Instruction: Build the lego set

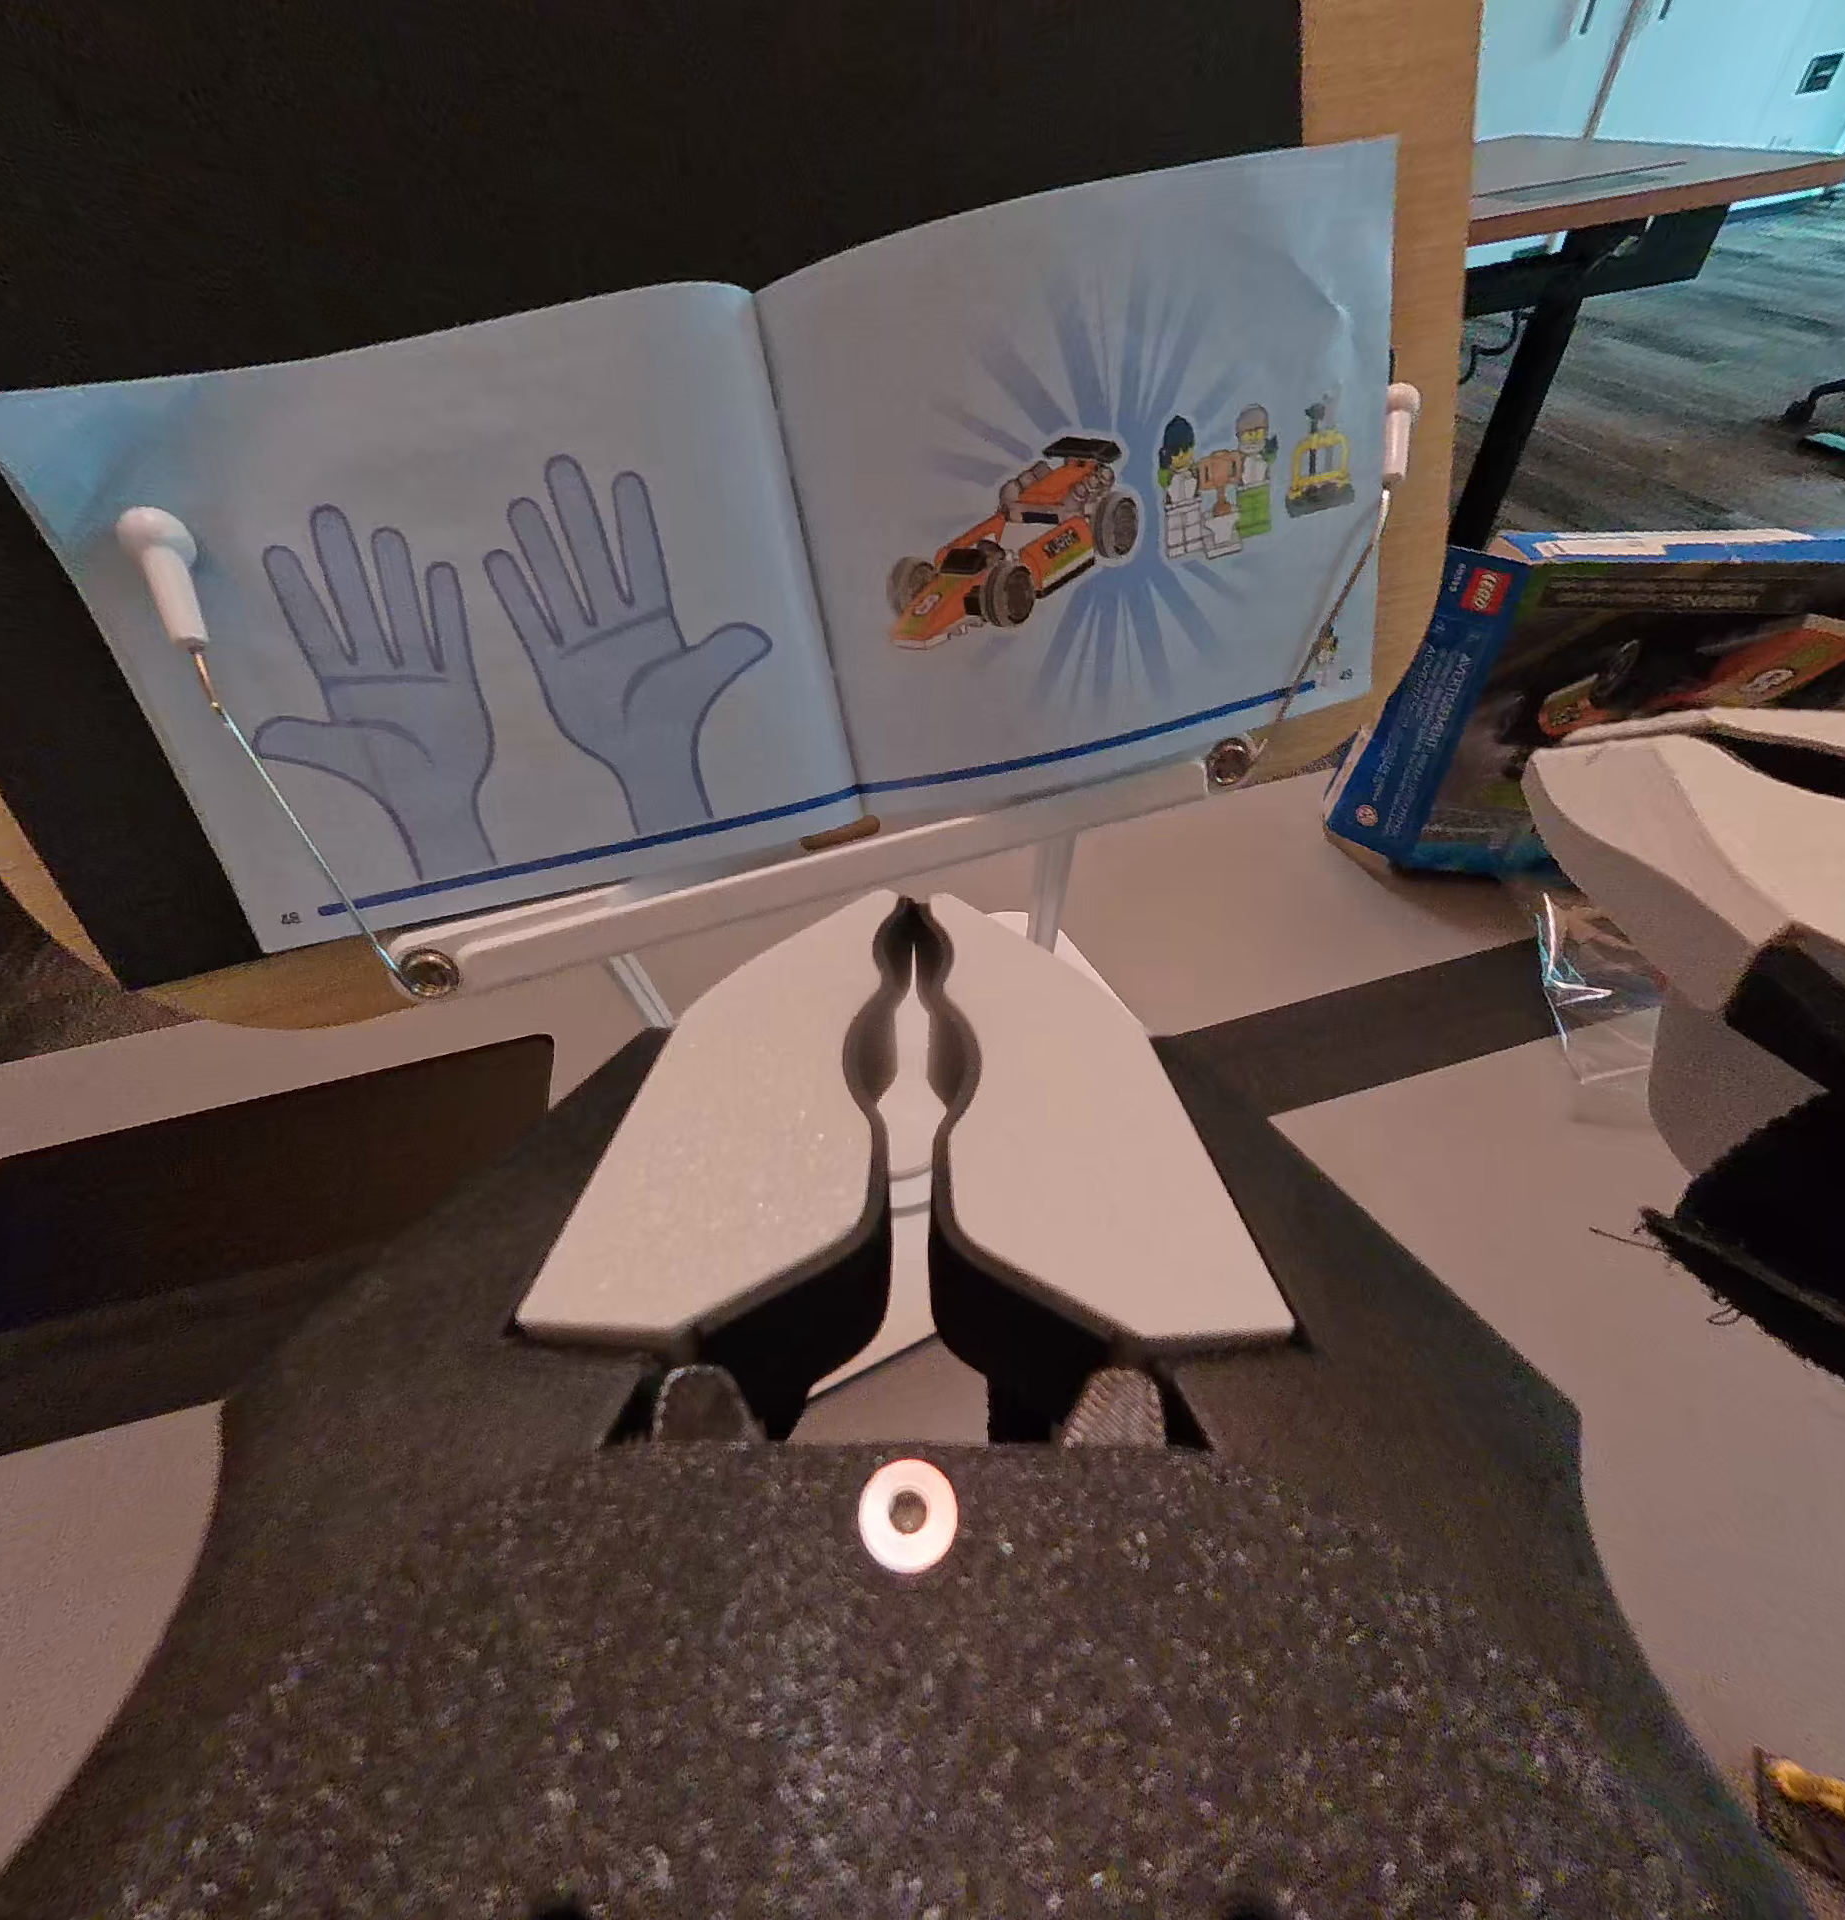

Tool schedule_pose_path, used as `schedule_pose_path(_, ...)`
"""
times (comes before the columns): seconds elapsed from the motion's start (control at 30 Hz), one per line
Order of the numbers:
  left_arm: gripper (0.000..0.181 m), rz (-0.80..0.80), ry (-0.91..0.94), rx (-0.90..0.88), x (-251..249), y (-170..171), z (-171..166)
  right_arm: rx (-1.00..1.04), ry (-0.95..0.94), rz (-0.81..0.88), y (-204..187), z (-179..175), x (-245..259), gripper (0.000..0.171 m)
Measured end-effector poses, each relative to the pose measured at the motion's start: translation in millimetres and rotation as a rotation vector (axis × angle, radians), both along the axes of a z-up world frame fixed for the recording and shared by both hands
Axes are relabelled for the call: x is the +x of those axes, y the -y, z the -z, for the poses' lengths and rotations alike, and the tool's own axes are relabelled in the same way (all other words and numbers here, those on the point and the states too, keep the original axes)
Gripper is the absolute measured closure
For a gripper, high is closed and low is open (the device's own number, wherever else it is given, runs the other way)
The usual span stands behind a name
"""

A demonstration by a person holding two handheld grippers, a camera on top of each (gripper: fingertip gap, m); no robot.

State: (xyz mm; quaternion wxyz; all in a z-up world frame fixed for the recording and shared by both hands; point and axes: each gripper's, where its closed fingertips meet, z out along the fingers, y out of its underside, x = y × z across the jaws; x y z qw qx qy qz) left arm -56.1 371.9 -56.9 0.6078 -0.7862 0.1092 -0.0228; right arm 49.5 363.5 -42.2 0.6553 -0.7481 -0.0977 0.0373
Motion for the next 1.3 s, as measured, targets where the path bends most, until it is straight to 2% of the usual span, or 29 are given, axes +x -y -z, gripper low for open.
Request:
schedule_pose_path(0.13, 0.181, 0.018, -0.014, -0.002, 4, 13, 2, 0.0, 0.009, -0.006, 11, -3, 0, 0.171)
schedule_pose_path(0.3, 0.181, 0.035, -0.006, 0.009, 5, 44, 3, 0.016, 0.044, -0.02, 39, -5, 0, 0.171)
schedule_pose_path(0.63, 0.181, 0.024, 0.051, 0.029, -7, 147, 13, 0.042, 0.029, -0.015, 140, 1, 4, 0.171)
schedule_pose_path(0.73, 0.181, 0.029, 0.051, 0.022, -11, 186, 28, 0.005, 0.033, -0.014, 175, 22, 9, 0.171)
schedule_pose_path(1.0, 0.181, 0.029, 0.047, -0.089, -33, 275, 104, -0.169, 0.077, -0.056, 263, 124, 19, 0.171)
schedule_pose_path(1.13, 0.181, 0.024, 0.056, -0.152, -36, 284, 135, -0.211, 0.052, -0.069, 265, 133, 21, 0.171)
schedule_pose_path(1.3, 0.181, 0.035, 0.06, -0.185, -30, 279, 145, -0.248, 0.054, -0.075, 263, 141, 20, 0.171)
